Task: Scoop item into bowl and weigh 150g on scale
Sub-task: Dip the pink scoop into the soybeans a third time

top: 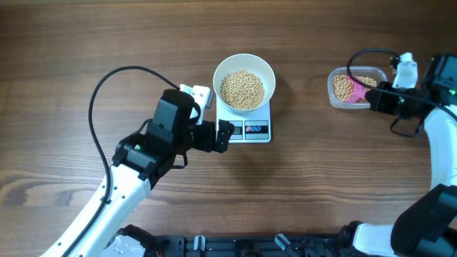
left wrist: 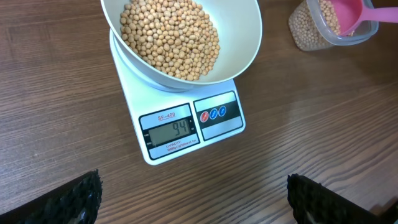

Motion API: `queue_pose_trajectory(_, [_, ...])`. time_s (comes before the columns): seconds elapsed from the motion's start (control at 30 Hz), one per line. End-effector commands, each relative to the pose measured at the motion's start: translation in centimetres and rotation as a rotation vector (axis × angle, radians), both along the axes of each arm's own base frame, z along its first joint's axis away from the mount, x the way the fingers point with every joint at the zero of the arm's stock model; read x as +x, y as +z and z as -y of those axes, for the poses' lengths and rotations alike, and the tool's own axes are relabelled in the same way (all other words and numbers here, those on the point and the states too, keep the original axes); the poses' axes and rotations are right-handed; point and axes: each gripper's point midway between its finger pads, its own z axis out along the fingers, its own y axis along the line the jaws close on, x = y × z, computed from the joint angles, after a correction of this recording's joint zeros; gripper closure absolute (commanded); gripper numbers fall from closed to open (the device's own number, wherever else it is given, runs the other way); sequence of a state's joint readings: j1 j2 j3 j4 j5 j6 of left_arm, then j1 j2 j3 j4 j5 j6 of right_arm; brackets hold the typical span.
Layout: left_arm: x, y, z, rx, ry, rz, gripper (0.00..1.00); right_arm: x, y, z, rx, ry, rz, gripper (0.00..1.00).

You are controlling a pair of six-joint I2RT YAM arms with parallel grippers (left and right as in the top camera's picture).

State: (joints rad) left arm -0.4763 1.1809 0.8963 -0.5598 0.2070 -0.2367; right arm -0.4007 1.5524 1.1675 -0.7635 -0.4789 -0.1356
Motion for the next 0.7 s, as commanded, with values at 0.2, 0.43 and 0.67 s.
queue_pose_trajectory(0.2, [0.0, 0.3, 0.0, 0.012, -0.014, 0.023, 0.0, -0.1, 0.8, 1.3, 0.15, -0.067, 0.037, 0.96])
queue_pose_trajectory(0.43, [0.0, 0.3, 0.0, 0.012, -0.013, 0.023, 0.0, -0.5, 1.5, 2.8, 0.24, -0.15, 0.053, 0.96])
queue_pose_trajectory(0.67, [0.0, 0.3, 0.0, 0.012, -0.013, 0.023, 0.0, -1.3, 3.7, 5.0, 0.403, -0.209, 0.144, 0.96])
